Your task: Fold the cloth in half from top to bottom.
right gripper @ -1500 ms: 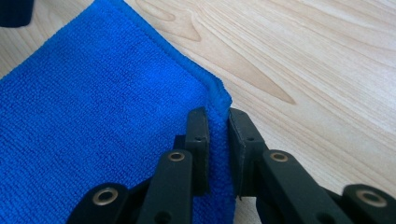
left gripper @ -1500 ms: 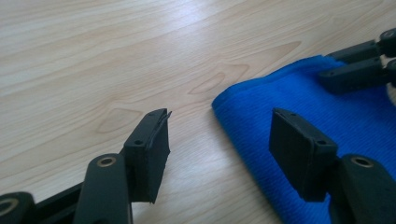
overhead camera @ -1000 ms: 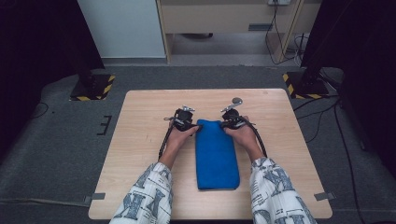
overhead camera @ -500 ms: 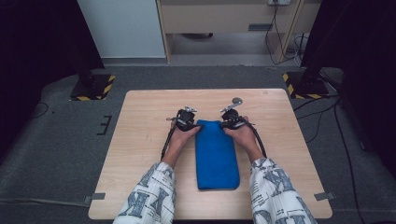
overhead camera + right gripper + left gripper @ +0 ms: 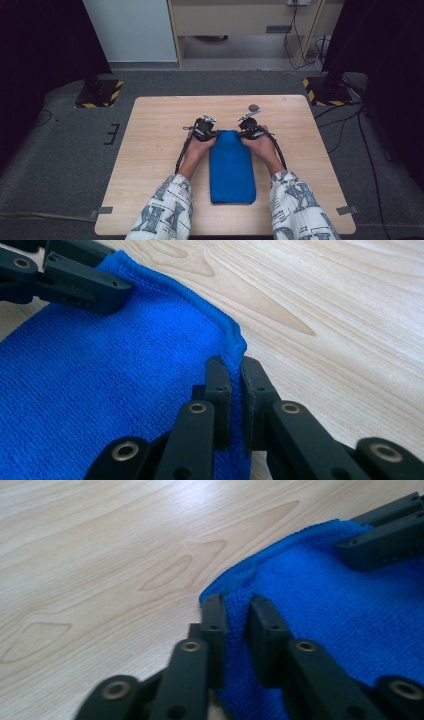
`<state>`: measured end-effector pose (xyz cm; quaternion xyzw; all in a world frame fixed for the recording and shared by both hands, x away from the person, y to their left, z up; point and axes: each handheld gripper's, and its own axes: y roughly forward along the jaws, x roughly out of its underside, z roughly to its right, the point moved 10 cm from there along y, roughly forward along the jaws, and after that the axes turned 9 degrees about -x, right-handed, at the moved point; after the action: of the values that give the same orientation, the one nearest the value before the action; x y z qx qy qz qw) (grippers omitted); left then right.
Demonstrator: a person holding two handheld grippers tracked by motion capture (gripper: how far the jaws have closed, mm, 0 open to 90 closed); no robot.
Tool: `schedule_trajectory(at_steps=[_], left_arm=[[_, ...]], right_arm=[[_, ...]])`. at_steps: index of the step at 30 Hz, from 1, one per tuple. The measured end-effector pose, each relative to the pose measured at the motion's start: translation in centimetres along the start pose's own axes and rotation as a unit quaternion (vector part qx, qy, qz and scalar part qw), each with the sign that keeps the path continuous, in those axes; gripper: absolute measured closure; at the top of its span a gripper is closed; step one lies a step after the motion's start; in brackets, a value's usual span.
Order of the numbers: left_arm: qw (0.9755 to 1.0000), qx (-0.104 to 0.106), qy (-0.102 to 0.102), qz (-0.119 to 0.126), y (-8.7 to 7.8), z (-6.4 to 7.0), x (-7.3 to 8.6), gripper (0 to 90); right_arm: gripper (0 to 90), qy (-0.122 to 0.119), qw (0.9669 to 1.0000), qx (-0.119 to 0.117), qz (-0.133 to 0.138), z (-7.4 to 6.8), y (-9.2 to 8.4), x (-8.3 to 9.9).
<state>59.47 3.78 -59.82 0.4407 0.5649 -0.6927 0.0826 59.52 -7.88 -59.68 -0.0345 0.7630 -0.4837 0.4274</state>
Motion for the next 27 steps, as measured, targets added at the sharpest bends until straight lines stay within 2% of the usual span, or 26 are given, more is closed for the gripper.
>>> schedule_trajectory(at_steps=[5,10,19,27], left_arm=[[1.0000,-0.002,-0.002,0.007,-0.3,0.2,-0.5,86.2],[0.9998,-0.003,0.003,0.020,-1.2,0.4,-1.4,87.1],[0.9991,-0.004,0.001,0.043,-3.5,1.0,-3.0,87.4],[0.9978,-0.007,0.000,0.066,-5.6,1.2,-4.2,87.6]], right_arm=[[85.0,-0.003,1.0000,0.001,0.003,-0.1,-0.5,0.0],[85.1,-0.001,0.9998,0.001,0.019,-0.2,-1.6,-0.5],[85.2,-0.014,0.9986,0.007,0.050,-0.9,-4.1,-1.3],[85.3,-0.017,0.9974,0.010,0.069,-1.5,-5.8,-2.2]])
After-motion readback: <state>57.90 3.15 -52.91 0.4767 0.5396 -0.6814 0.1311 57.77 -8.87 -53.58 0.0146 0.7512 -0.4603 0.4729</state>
